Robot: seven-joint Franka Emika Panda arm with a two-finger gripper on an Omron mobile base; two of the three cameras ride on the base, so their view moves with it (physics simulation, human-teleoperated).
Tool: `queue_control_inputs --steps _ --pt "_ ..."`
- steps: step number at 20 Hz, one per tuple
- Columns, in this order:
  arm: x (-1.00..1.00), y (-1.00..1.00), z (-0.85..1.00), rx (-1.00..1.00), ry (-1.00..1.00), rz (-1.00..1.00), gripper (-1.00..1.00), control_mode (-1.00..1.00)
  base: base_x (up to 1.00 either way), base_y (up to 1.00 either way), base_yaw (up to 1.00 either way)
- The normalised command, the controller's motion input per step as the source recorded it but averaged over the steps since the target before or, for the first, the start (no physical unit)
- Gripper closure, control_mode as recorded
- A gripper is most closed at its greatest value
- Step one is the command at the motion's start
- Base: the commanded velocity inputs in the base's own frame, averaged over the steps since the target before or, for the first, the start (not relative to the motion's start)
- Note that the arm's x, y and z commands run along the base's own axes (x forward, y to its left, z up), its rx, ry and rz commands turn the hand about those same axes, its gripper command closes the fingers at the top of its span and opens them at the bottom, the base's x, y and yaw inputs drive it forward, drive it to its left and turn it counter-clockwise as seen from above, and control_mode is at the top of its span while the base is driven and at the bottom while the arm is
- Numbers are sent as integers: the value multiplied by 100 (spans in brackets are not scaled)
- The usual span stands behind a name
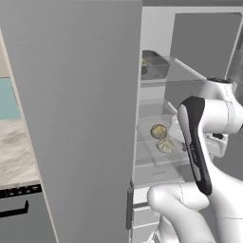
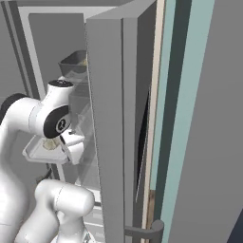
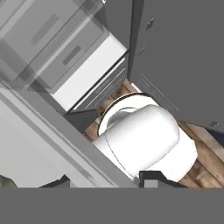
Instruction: Place two dumplings into each of the tupperware containers and then place the containers in the fridge.
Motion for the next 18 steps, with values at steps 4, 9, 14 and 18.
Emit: queue_control_inputs --steps 4,9,14,18 --pt "99 2 -35 3 -5 -3 100 -100 0 0 0" --pt "76 -15 -14 4 -1 -9 100 -100 0 0 0" --pt "78 -8 -10 1 0 -9 100 -100 0 0 0" --pt "50 -8 -14 0 -4 -3 100 -100 0 0 0"
